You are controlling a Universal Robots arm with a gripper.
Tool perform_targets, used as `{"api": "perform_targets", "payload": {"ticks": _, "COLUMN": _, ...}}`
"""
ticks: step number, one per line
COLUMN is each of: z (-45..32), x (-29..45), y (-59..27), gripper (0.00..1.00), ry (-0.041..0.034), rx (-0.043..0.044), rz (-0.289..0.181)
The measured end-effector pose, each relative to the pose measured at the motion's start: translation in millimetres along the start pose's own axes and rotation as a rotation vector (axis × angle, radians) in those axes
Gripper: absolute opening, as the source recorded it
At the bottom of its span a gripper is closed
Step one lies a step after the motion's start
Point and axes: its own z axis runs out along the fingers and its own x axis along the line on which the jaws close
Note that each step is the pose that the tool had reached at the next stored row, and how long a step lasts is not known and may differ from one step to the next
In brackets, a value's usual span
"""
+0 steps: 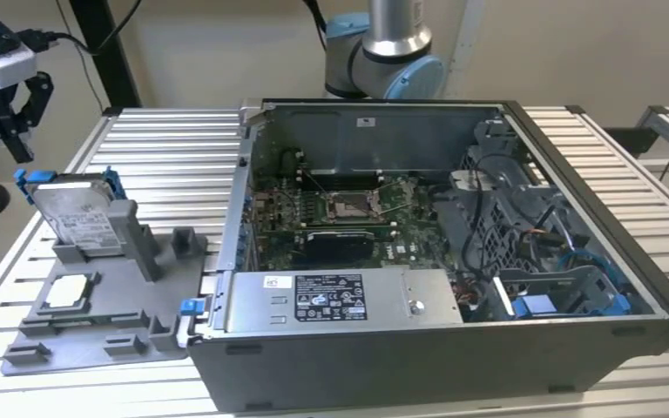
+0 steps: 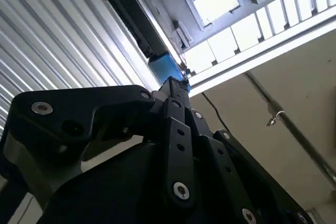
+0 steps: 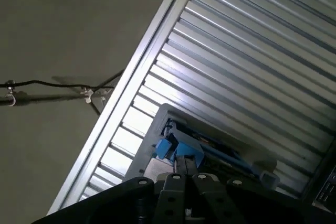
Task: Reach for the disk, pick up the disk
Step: 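Pick up the disk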
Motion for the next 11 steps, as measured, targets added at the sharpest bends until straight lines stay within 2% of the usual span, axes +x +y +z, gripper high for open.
{"api": "perform_targets", "payload": {"ticks": 11, "z": 0.0, "x": 0.0, "y": 0.1, "gripper": 0.0, "ry": 0.0075, "rx": 0.0002, "rz": -0.195}}
